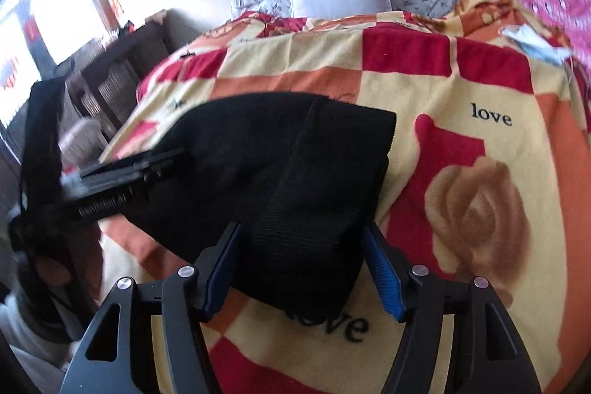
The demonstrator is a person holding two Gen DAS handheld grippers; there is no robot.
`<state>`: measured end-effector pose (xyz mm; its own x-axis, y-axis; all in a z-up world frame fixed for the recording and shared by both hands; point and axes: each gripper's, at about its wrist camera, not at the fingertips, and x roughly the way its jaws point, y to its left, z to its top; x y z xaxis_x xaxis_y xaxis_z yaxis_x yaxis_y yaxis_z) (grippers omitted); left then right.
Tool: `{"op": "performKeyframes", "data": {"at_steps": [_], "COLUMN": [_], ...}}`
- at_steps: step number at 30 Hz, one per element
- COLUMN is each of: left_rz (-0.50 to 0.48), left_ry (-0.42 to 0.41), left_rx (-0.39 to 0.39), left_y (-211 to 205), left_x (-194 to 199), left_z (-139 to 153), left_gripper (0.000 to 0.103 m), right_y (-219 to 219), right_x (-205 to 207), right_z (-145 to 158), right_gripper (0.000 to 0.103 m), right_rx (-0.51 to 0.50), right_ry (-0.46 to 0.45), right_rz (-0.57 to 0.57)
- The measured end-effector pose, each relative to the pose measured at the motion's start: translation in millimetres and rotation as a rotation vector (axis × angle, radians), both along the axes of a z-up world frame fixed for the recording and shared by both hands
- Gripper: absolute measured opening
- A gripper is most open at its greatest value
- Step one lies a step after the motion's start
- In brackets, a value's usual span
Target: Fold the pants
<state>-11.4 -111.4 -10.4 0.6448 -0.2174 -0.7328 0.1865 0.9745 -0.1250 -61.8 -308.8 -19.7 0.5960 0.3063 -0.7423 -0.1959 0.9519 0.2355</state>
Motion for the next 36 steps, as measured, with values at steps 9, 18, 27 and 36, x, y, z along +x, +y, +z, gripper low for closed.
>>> {"op": "performKeyframes", "data": {"at_steps": [9, 18, 27, 36], "left_rz": [0.031, 0.027, 0.027, -0.001], "left_ry": [-0.004, 0.006, 0.009, 0.121], "left_rx": [-0.013, -0.009, -0.053, -0.215], "left_y": [13, 13, 24, 49], "left_x": [-2, -1, 3, 22], "left_z": [9, 1, 10, -3], "left_gripper": [0.079, 0.081, 0.082, 0.086], "right_y": [-13, 0, -28, -55], "right_x": [-2, -3, -3, 15], "right_z": [31, 1, 7, -16], "right_gripper": [0.067, 0.067, 0.073, 0.075], "right_rx": [0.074, -0.033, 0.148, 0.349], "right_ry": [-0.055, 0.015, 0.014, 0.068], "right_rz": [-0.039, -0.028, -0.042, -0.084]}}
